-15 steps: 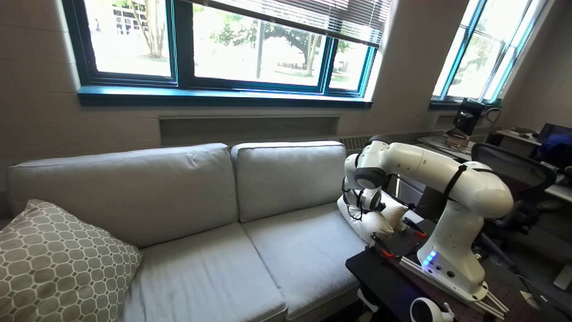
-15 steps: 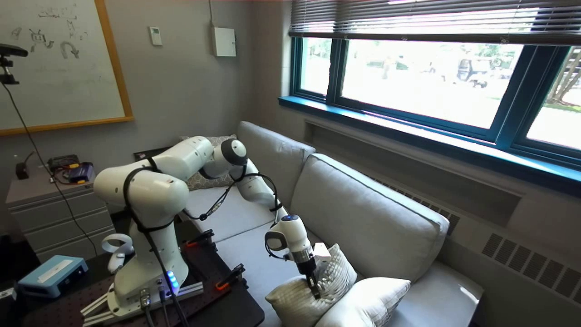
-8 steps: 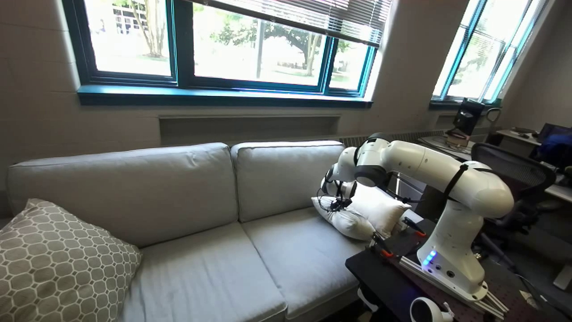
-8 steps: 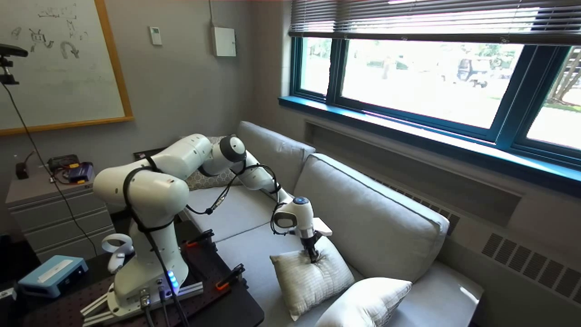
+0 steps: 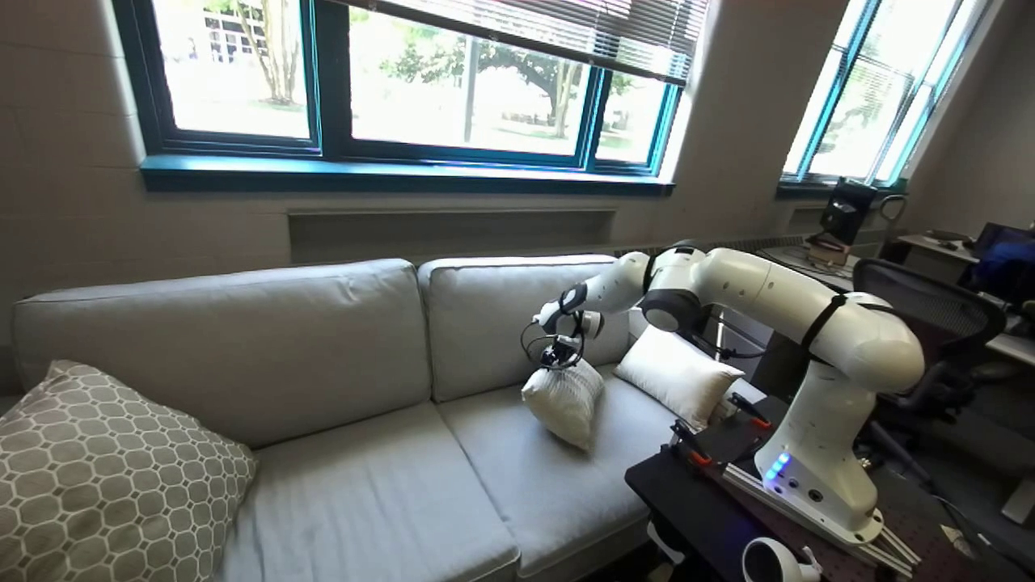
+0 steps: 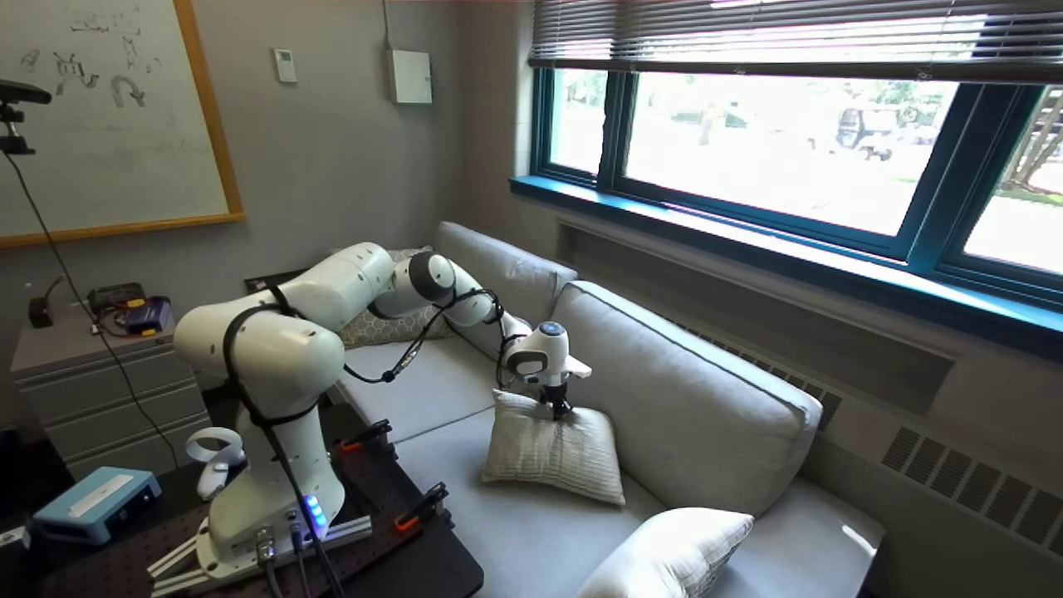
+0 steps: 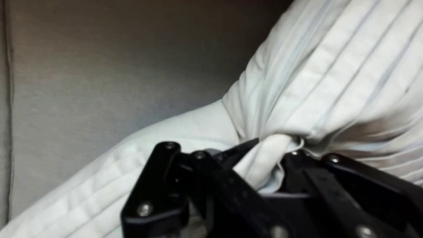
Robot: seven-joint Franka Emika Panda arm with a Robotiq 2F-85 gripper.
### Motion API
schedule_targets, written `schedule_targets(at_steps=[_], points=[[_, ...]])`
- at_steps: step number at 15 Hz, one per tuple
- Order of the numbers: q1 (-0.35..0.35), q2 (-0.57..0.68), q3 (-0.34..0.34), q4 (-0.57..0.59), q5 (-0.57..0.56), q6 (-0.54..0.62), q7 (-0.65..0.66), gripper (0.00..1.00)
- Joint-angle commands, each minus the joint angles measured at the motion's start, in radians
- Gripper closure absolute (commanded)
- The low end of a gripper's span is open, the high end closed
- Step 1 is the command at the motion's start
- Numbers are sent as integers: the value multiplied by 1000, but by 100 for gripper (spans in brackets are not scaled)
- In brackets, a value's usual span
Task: Arrange the cushions on the couch
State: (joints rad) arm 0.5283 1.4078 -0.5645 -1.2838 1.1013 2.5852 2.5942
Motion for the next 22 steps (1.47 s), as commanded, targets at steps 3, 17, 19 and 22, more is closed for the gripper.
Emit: schedule_targets(at_steps=[3,17,19,22], points=[[-283,-102,338,68,-289,49,-219,94],[-895,-111,486,-178,-88,101,-658,95],[-957,-106,469,-203,-19,154,-701,95],[-997,-91,472,-198,111,257,-737,95]])
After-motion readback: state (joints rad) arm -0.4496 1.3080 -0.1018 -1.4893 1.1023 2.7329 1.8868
